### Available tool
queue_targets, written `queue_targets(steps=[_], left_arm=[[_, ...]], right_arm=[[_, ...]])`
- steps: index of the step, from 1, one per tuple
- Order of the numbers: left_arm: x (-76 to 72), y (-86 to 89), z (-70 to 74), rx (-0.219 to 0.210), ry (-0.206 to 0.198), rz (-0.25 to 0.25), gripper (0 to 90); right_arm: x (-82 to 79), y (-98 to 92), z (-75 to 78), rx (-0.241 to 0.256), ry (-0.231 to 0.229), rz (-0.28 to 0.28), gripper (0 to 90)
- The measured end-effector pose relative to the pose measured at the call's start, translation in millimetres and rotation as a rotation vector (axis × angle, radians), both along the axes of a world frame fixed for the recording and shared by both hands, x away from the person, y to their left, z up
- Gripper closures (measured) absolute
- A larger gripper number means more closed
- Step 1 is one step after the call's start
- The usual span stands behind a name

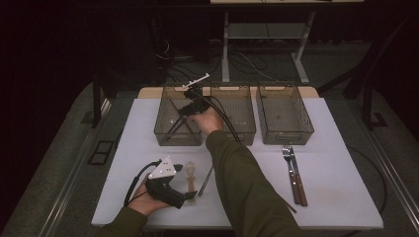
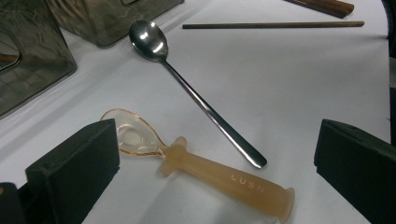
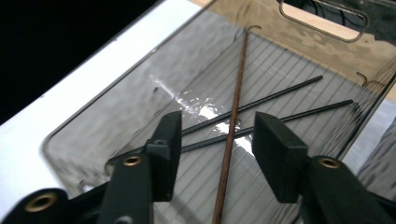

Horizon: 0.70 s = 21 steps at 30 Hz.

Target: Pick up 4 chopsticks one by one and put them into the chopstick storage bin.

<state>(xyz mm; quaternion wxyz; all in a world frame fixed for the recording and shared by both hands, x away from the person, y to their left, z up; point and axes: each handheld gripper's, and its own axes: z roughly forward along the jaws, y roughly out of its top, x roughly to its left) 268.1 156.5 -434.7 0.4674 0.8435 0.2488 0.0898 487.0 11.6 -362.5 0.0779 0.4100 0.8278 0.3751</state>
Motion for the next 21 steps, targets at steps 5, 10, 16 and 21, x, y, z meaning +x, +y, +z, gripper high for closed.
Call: queue_targets(steps=[5,10,16,21], left_arm=[[-0.6,1.2,0.2,0.007,0.001,-0.003,0.0],[-0.6,0.7,-0.2,0.010,0.001,-0.004,0.0],[-1.0,0.5,-0.4,0.000,0.005,-0.001,0.0],[-0.8,0.6,-0.5,0.004,0.006,-0.007,0.0]], right_arm=[[-14.1,-15.8,6.8,0.011,-0.044,0.035,40.7],[-26.7,-37.2,10.9,0.043,-0.069,0.043,37.4],[-42.0,-60.3,14.8,0.068,-0.082,0.062,34.7],[-54.9,-74.4,15.1,0.056,-0.101,0.079,31.7]])
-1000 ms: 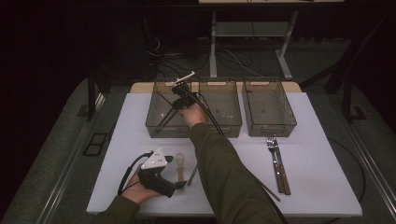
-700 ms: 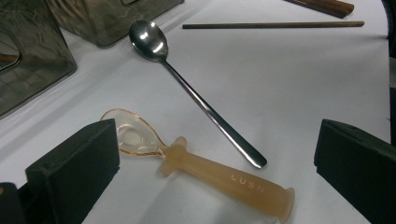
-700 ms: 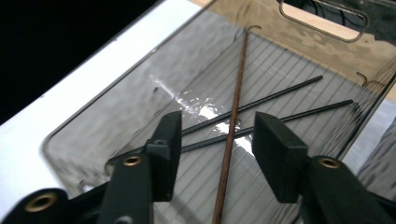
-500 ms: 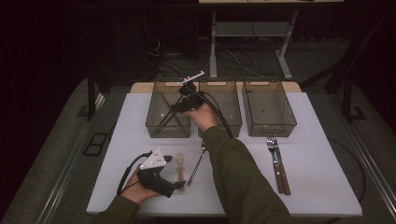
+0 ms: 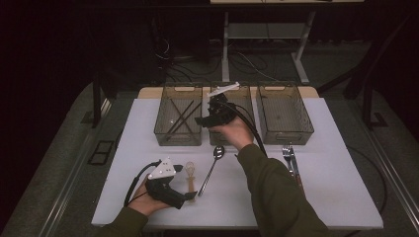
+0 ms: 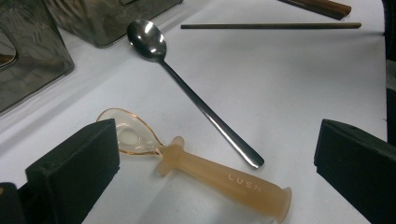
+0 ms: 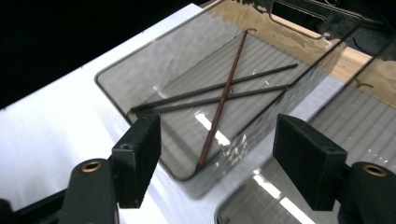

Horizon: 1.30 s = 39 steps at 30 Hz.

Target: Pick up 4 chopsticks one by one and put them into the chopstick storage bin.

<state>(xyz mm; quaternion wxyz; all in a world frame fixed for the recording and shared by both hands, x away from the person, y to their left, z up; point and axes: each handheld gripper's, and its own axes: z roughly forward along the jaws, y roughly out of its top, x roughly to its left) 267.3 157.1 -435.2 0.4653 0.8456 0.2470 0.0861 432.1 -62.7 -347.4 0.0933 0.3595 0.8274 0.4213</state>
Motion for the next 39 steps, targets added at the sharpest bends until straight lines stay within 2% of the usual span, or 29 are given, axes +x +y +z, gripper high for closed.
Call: queue_targets(steps=[8,17,22,24,35,39], left_arm=[[0.0,-0.6,-0.9,-0.011,0.005,0.002,0.0],[0.4,-0.2,-1.6,-0.009,0.008,0.007,0.0],[0.9,0.6,-1.1,-0.026,-0.004,0.011,0.0],[1.5,0.7,-1.4,-0.013,-0.005,0.006,0.0],[1.9,-0.3,-3.0,-0.006,0.007,0.016,0.0],[1.9,-0.6,-3.2,-0.005,0.008,0.016,0.0]], right_arm=[[-18.8,-21.6,0.4,0.032,-0.014,0.027,30.6],[-38.6,-46.4,-5.9,0.026,-0.025,0.057,29.1],[-48.2,-65.5,-14.9,0.034,-0.013,0.051,29.1],[-51.7,-73.4,-18.3,0.034,-0.010,0.047,29.1],[-75.1,-113.2,-35.7,0.032,0.000,0.030,29.2],[-86.7,-128.6,-41.2,0.049,-0.001,0.015,29.2]])
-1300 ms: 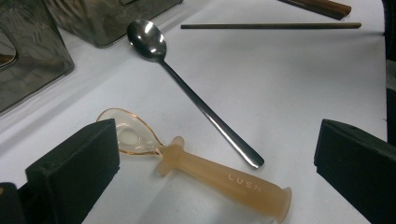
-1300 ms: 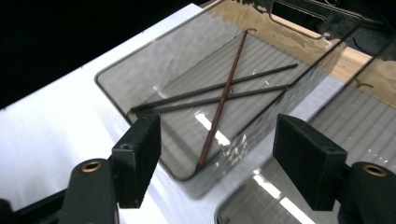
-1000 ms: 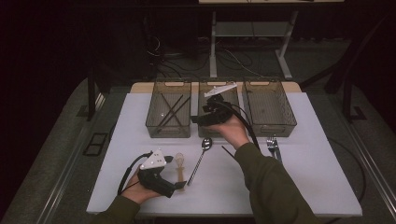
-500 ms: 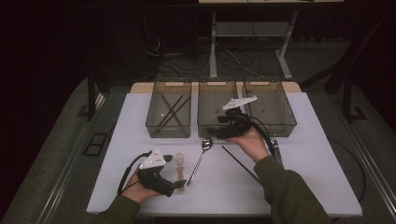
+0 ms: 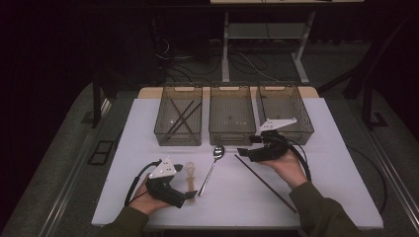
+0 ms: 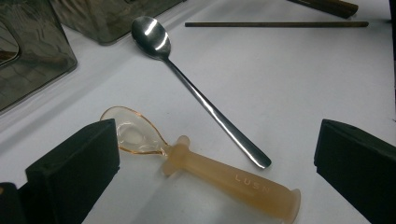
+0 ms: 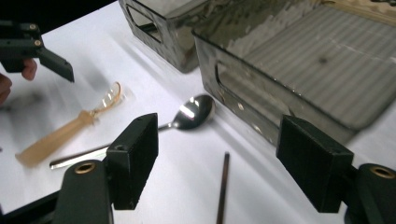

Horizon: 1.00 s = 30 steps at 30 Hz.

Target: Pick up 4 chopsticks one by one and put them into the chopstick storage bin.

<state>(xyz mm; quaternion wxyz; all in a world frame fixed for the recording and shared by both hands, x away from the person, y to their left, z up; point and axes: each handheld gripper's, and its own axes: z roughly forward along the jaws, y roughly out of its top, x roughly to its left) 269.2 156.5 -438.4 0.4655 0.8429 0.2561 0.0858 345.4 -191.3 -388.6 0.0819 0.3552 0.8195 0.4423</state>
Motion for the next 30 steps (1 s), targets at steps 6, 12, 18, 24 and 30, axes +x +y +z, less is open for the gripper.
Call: queue_targets(steps=[6,12,18,24,30], left_arm=[[0.5,0.6,0.4,-0.001,0.007,-0.006,0.0],[0.4,0.7,0.4,0.001,0.009,-0.008,0.0],[0.0,1.0,0.9,0.000,0.010,-0.008,0.0],[-0.2,0.9,0.9,0.001,0.009,-0.008,0.0],[0.0,0.7,0.4,0.005,0.009,-0.008,0.0]], right_arm=[[-18.7,-20.2,-7.9,-0.014,0.008,-0.004,29.5],[-35.7,-38.0,-15.5,-0.028,0.026,-0.009,31.5],[-49.5,-48.9,-20.8,-0.041,0.047,0.006,37.8],[-63.4,-57.3,-28.1,-0.072,0.084,0.016,44.8],[-78.4,-64.8,-35.0,-0.115,0.119,0.025,54.5]])
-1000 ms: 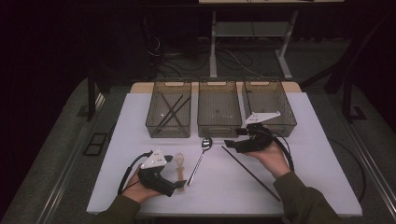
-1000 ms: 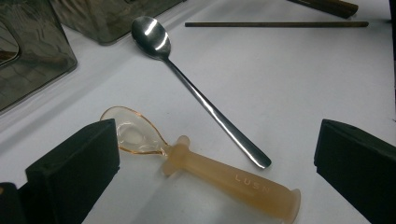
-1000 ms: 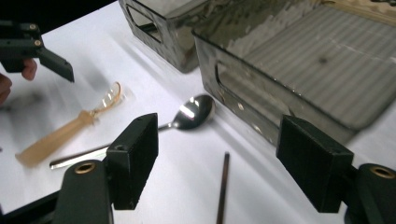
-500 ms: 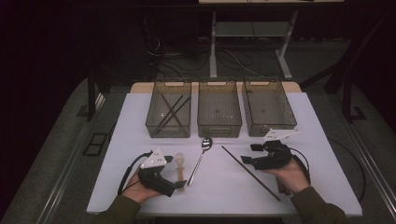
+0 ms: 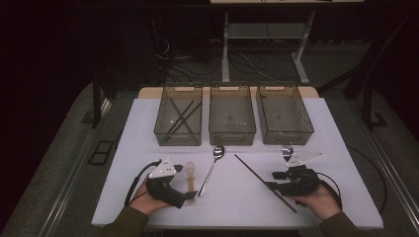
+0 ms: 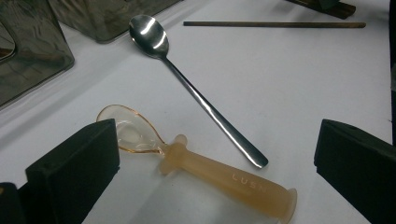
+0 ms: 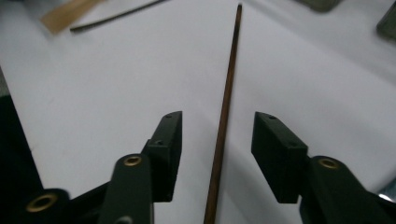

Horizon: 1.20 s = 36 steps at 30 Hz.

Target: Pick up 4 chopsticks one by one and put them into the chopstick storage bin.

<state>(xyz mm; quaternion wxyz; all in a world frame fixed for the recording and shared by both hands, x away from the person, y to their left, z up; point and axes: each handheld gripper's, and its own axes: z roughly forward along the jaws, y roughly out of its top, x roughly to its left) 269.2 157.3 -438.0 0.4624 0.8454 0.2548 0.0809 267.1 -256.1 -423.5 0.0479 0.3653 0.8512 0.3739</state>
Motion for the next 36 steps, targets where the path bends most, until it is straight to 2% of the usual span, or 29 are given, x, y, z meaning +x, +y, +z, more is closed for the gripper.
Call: queue_targets(steps=[3,8,13,21,28,36], left_arm=[[-0.1,0.1,0.1,0.001,0.000,0.002,0.0],[-0.3,-0.8,-0.5,0.011,-0.003,0.002,0.0],[-0.3,-1.1,-0.7,0.013,-0.002,0.002,0.0],[-0.2,-1.3,-0.9,0.019,-0.001,-0.003,0.0],[-0.1,-1.5,-1.1,0.023,-0.003,-0.002,0.0],[-0.3,-1.5,-1.0,0.024,-0.004,-0.001,0.0]], right_arm=[[-5.5,-3.4,-3.3,-0.036,0.010,-0.007,61.6],[-11.0,-8.2,-7.1,-0.053,0.028,0.001,69.7],[-10.6,-4.9,-10.1,-0.073,0.044,0.007,76.0],[-9.0,3.1,-16.9,-0.118,0.054,0.024,81.1],[-10.3,4.7,-17.1,-0.132,0.042,0.014,82.2],[-10.1,5.0,-16.8,-0.130,0.052,0.002,83.5]])
